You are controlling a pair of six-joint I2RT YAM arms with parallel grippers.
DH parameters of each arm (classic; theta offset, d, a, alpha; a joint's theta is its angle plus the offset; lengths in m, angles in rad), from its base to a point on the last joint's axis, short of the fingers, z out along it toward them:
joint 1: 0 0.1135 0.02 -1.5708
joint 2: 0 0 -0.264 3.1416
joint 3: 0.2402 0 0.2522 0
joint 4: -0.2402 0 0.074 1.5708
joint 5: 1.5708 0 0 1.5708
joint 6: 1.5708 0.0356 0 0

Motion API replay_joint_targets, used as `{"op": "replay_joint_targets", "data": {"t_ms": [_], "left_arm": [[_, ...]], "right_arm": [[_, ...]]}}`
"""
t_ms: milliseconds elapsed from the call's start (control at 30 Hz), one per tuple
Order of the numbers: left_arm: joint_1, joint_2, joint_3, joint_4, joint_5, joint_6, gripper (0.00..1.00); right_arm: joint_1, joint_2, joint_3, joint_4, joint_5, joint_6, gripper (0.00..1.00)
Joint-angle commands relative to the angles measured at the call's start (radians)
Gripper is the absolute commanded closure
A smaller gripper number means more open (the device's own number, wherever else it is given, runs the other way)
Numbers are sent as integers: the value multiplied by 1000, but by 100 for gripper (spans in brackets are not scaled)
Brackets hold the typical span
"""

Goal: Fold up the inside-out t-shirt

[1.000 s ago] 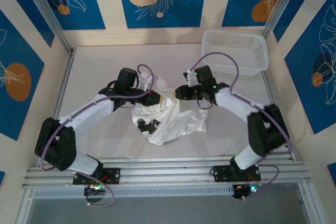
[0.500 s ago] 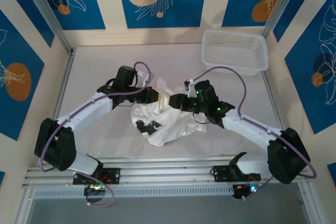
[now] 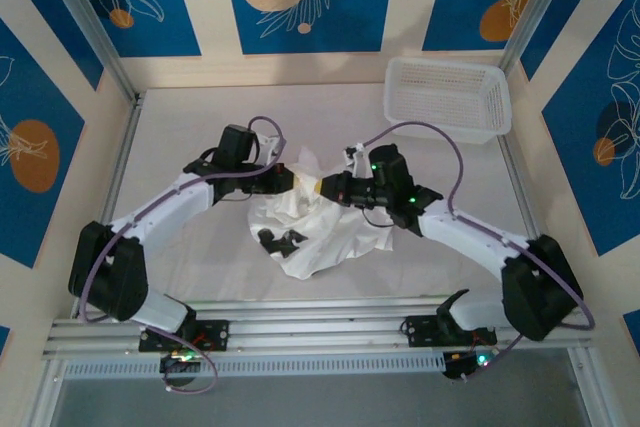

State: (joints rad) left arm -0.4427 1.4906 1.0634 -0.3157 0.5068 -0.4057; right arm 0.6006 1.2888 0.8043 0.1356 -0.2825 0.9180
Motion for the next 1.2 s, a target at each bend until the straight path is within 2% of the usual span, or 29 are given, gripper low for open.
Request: {"op": "replay_joint_targets", "data": {"t_ms": [0,67,167,233,333,433,533,600,700,800,900,967,1033,1100,1167], "left_arm": [[31,70,32,-6,16,63,88],[32,51,18,42,71,60,74],[31,-26,4,28,29,121,58],[21,-102,-28,6,-49,192,49],[-57,-238,-122,-9,-286,314,48],[-161,-345,-224,46,-418,389,53],[-216,-363,-256,97,-424,405,65],[-224,-333,-243,120,-420,409,68],[-223,-251,-198,146,-413,416,68],[-224,-155,-133,155,-354,422,62],[-224,-63,-80,152,-405,392,62],[-223,-26,-50,128,-475,369,74],[-223,-28,-57,138,-531,343,98],[-217,-62,-74,134,-551,318,100],[-197,-112,-80,104,-483,279,100]], "right_arm": [[-25,-94,45,21,-94,33,100],[-36,-104,45,15,-113,41,100],[-48,-104,38,15,-117,40,100],[-58,-103,36,16,-117,38,100],[-76,-98,40,10,-121,27,100],[-92,-90,57,-22,-129,12,100],[-90,-79,76,-36,-147,3,100],[-84,-73,85,-36,-158,2,100],[-71,-69,97,-45,-166,-4,100],[-60,-69,106,-53,-166,-3,100],[-49,-73,115,-57,-170,-5,100],[-51,-78,116,-67,-167,-8,100],[-68,-80,108,-89,-146,-4,100],[-118,-82,81,-104,-136,14,100],[-193,-68,31,-89,-133,32,100]]}}
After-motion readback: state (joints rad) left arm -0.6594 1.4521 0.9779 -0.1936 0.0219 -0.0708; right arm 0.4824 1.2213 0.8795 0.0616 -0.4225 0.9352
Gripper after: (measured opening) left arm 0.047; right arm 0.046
